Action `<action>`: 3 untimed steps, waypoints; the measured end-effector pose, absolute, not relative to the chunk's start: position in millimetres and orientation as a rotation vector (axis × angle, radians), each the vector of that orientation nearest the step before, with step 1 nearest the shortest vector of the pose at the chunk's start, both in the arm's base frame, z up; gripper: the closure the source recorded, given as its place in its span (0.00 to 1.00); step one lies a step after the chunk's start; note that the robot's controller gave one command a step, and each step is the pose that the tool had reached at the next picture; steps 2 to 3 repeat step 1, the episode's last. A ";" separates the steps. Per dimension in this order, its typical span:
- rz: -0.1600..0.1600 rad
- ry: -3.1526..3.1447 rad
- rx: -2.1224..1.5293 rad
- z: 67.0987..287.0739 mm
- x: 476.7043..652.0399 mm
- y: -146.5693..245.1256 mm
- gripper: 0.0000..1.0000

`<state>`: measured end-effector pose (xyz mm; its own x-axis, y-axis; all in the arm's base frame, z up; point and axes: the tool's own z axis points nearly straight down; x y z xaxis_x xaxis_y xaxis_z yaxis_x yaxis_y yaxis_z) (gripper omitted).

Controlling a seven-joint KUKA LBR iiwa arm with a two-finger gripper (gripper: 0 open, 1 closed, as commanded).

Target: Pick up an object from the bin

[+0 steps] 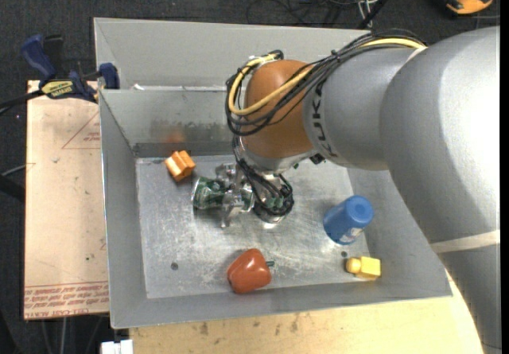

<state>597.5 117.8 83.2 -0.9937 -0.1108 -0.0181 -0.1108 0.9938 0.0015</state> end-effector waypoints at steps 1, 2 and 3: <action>0.002 3.129 -0.174 102.4 596.1 117.7 1.00; 0.002 3.129 -0.174 102.4 596.1 117.7 1.00; 0.002 3.129 -0.174 102.4 596.1 117.7 1.00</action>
Offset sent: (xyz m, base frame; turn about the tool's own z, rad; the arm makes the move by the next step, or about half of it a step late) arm 0.0001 -0.0001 0.0224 0.0000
